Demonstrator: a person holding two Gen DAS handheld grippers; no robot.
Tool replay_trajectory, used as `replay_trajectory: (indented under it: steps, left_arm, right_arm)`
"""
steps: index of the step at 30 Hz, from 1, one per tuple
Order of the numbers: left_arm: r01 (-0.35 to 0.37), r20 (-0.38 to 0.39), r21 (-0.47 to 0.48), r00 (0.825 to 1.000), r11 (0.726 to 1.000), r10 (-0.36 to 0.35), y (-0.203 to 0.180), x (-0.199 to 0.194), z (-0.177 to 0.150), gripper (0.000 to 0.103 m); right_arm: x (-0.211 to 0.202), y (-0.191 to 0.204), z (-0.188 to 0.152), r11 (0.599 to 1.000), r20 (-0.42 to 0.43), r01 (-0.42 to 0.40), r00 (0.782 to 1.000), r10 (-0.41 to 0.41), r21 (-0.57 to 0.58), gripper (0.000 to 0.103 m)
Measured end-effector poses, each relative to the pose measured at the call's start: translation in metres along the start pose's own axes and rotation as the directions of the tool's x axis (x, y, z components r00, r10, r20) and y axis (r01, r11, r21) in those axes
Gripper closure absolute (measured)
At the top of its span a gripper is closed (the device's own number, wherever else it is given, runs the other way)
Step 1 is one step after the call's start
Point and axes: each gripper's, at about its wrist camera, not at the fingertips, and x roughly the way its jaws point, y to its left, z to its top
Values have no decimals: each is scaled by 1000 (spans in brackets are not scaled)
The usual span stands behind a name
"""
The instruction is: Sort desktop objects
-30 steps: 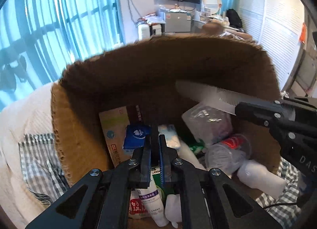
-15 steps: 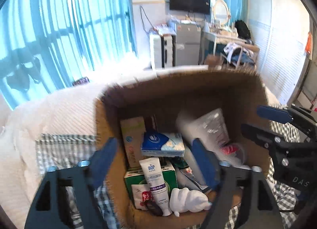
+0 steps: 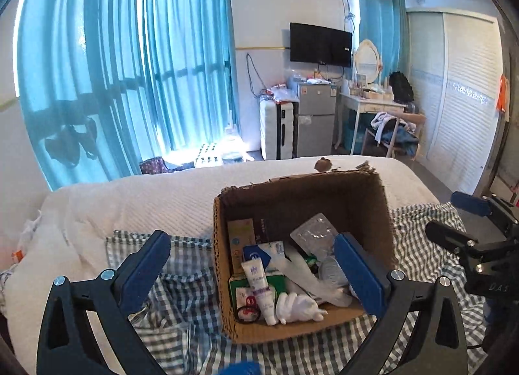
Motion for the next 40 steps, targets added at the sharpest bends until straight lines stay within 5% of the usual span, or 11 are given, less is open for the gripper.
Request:
replay_trajectory:
  steps: [3, 12, 19, 23, 26, 30, 40]
  left_arm:
    - [-19, -21, -21, 1000, 1000, 19, -6, -14, -9, 0]
    - [-24, 45, -39, 999, 999, 25, -22, -59, -52, 0]
    - [-97, 104, -78, 989, 992, 105, -28, -62, -102, 0]
    - [-106, 119, -73, 986, 992, 114, -33, -49, -143, 0]
    - [-170, 160, -110, 969, 979, 186, -35, -42, -178, 0]
    - [-135, 69, -117, 987, 984, 144, -33, -22, -200, 0]
    - [-101, 70, -147, 991, 984, 112, -28, -23, -206, 0]
  right_arm:
    - [-26, -1, -14, 999, 39, 15, 999, -17, 36, 0]
    - [-67, 6, -70, 1000, 108, 17, 994, -17, 6, 0]
    - [-63, -1, -135, 997, 148, -18, 989, 7, 76, 0]
    - [-49, 5, -161, 1000, 166, -17, 986, 18, -7, 0]
    - [-40, 7, -179, 999, 158, -17, 987, 22, -33, 0]
    - [-32, 11, -191, 999, 112, -25, 993, 29, -39, 0]
    - [-22, 0, -195, 999, 82, -24, 996, 22, 30, 0]
